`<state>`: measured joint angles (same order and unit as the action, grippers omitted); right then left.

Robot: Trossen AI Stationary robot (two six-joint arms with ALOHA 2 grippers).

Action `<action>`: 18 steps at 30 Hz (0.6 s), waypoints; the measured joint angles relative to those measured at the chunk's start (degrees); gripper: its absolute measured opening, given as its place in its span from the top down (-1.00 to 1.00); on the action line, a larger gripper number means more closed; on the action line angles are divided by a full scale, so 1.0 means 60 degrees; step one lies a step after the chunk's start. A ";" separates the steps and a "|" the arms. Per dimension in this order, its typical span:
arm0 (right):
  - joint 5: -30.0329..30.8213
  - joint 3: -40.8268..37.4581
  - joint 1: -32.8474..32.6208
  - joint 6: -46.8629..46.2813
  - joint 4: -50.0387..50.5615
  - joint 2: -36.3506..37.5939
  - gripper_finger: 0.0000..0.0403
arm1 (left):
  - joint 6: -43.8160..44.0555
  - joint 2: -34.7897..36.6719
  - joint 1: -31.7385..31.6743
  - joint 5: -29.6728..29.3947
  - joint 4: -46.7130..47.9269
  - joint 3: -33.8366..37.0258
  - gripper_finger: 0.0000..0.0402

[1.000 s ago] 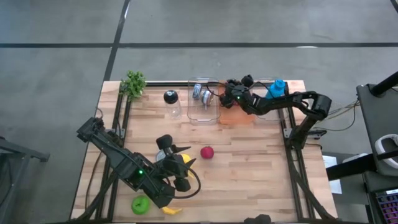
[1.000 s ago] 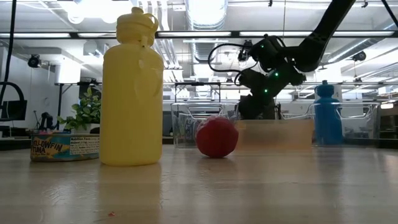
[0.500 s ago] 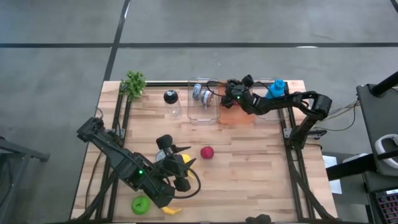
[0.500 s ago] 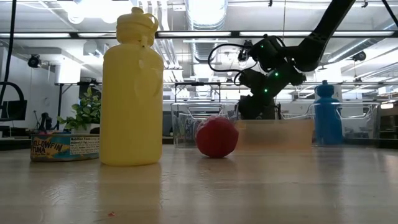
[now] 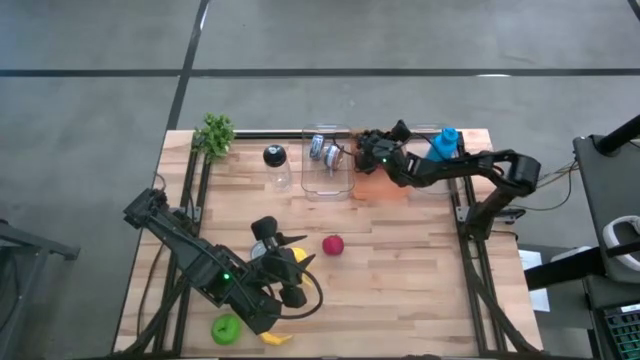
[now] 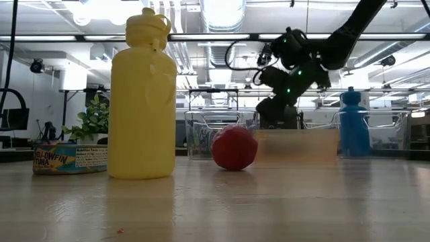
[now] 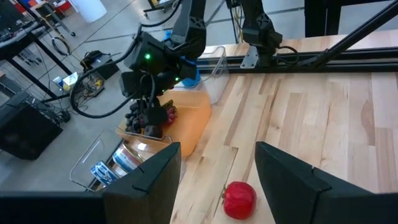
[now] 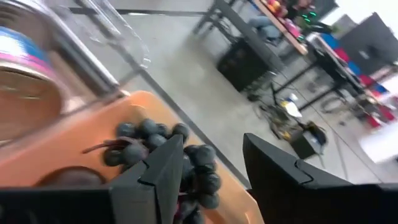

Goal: Pick & Place Food Item
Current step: Put the black tumbler into the right transparent bin

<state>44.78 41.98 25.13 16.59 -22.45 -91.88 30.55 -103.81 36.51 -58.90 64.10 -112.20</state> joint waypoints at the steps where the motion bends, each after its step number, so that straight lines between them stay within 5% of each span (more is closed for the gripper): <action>1: -0.0101 0.0000 -0.0083 -0.0059 0.0196 0.0173 0.16 | 0.0005 0.0004 0.0000 -0.0001 -0.0001 0.0000 -0.04; 14: -0.0282 0.0000 -0.1702 -0.1597 0.3519 0.3681 0.15 | 0.0177 0.0691 -0.0076 0.0023 0.0079 0.0000 -0.04; 18: -0.1186 0.0000 -0.2443 -0.2287 0.4417 0.4749 0.18 | 0.0307 0.0941 -0.0243 -0.0007 0.0462 0.0000 -0.04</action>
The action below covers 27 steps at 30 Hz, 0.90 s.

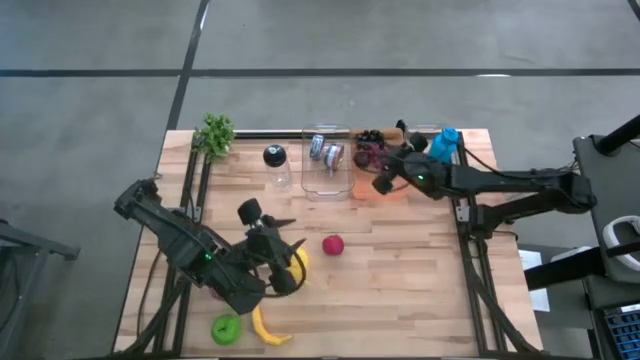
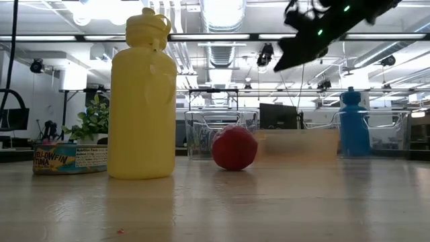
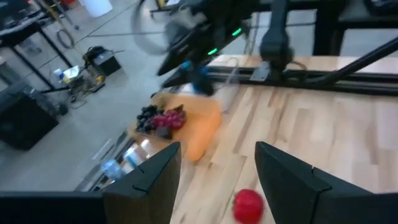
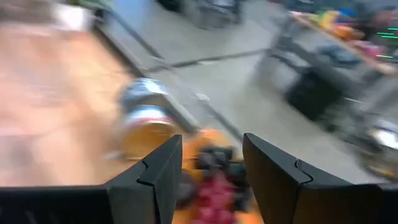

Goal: Pick & Place Food Item
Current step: Put the black tumbler into the right transparent bin

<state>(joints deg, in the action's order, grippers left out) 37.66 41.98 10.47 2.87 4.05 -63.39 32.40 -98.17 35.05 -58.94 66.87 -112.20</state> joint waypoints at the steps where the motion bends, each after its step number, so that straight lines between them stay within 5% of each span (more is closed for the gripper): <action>1: -0.0394 0.0000 -0.0178 -0.0136 0.0169 0.0218 0.19 | 0.0201 0.0047 -0.0085 0.0019 0.0231 0.0000 -0.04; 10: -0.2416 -0.0015 -0.1619 -0.0741 0.0892 0.1234 0.26 | 0.1862 0.0538 -0.2057 0.1723 0.2461 0.0000 -0.03; 17: -0.3412 -0.0015 -0.2410 -0.0603 0.0868 0.1249 0.31 | 0.1629 0.0586 -0.4374 0.3533 0.3268 0.0000 -0.02; 27: -0.4036 -0.0015 -0.2640 -0.0375 0.0835 0.1248 0.39 | 0.0407 0.0582 -0.7037 0.4245 0.3313 0.0120 -0.02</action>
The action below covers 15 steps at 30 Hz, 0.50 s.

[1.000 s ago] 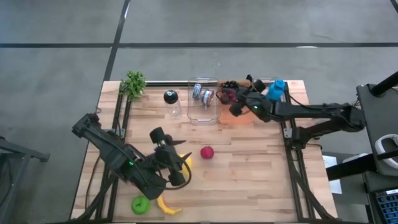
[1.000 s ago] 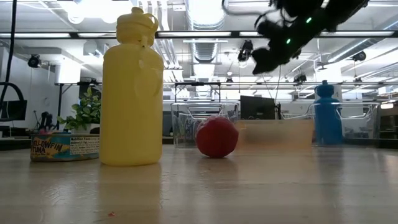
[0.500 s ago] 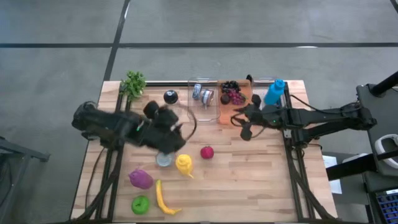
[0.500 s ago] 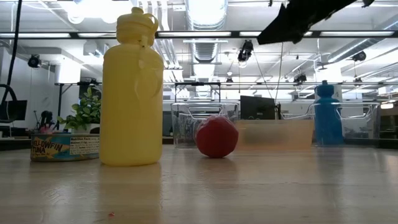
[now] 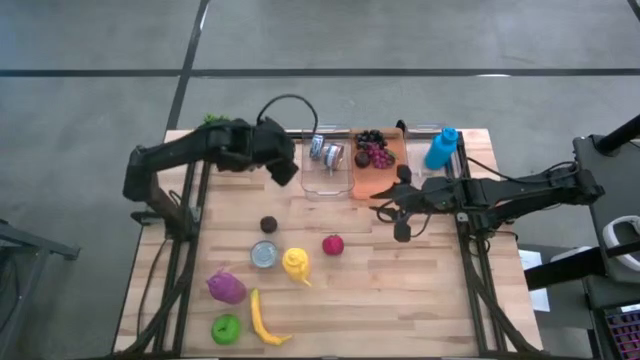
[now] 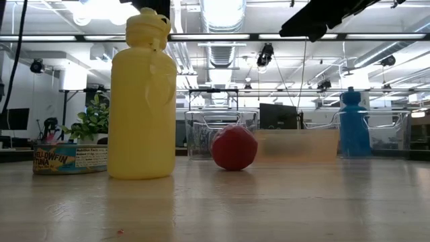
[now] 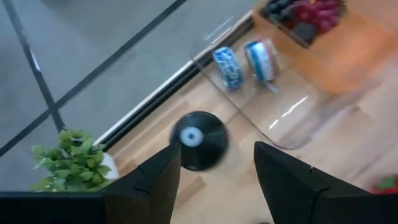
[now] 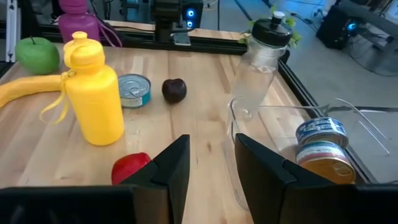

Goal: Pick & Place Food Item
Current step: Put the black tumbler into the right transparent bin

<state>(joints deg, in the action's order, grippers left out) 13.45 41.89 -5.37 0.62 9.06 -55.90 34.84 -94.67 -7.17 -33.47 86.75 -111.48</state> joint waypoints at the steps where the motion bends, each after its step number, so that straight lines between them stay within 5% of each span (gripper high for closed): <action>1: 0.0005 0.0000 0.0001 0.0003 -0.0003 0.0001 0.39 | -0.0135 -0.0004 -0.0214 0.0077 -0.0079 0.0119 -0.01; 15: 0.0595 0.0000 0.0002 0.0183 -0.0149 0.0001 0.25 | -0.1340 -0.0033 -0.1923 0.1818 -0.1696 0.2382 0.01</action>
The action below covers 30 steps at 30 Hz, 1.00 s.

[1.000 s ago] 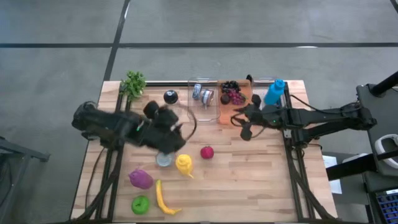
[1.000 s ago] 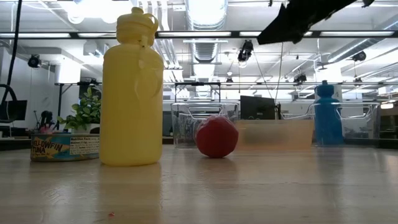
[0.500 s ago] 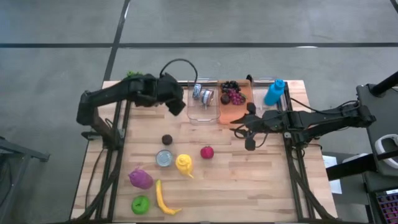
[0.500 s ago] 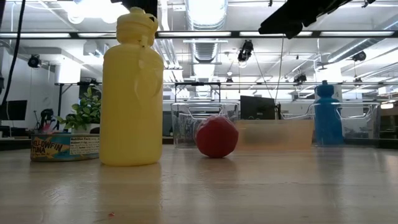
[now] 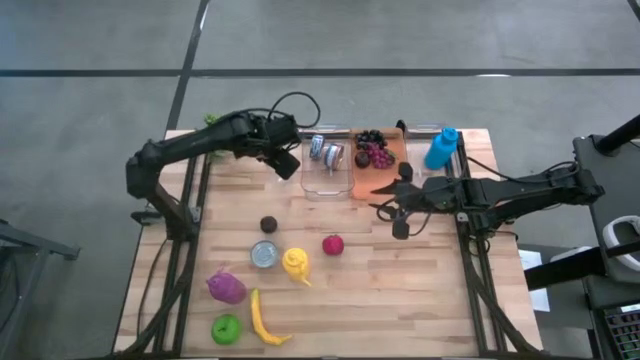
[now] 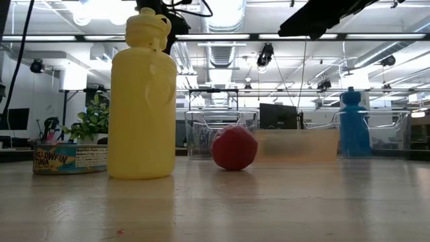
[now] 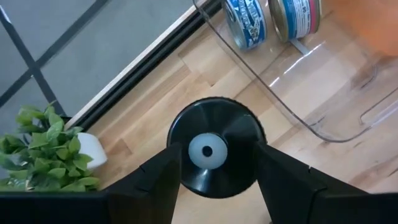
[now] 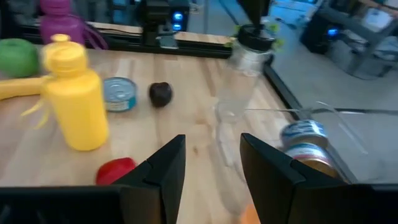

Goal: Pick & Place Food Item
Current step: Put the black tumbler into the right transparent bin

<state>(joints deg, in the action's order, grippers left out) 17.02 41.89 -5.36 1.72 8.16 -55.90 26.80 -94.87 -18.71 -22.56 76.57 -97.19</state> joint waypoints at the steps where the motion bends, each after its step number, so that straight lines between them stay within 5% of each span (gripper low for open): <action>1: 0.0140 0.0000 0.0002 0.0000 0.0000 0.0000 0.23 | -0.0002 0.0000 -0.0031 0.0040 -0.0049 0.0026 0.01; 30: 0.0186 0.0000 0.0002 0.0076 0.0006 0.0000 0.14 | -0.0231 0.0036 -0.0266 0.0054 -0.0794 0.0685 0.08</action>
<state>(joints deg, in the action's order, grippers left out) 18.13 41.89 -5.34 2.17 8.20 -55.90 25.41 -94.65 -20.31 -22.24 71.81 -93.08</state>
